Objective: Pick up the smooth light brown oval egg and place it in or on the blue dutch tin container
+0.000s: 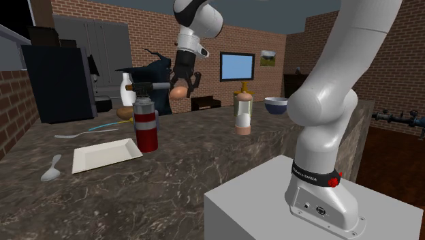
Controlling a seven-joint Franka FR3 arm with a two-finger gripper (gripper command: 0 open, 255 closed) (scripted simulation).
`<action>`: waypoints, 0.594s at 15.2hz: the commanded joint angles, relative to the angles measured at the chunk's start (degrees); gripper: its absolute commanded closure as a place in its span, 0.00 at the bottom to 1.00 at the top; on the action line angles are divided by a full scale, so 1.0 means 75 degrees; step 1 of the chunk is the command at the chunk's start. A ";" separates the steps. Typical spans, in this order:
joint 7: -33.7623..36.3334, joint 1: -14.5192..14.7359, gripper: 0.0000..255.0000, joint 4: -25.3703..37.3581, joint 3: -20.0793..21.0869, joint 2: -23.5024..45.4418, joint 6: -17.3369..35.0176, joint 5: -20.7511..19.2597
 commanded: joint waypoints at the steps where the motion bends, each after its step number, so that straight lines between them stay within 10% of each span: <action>1: 0.0183 -0.0039 1.00 0.0514 0.0102 0.0506 0.0014 -0.0190; 9: 0.1178 0.0125 1.00 0.3362 0.0406 0.3200 -0.0113 -0.1442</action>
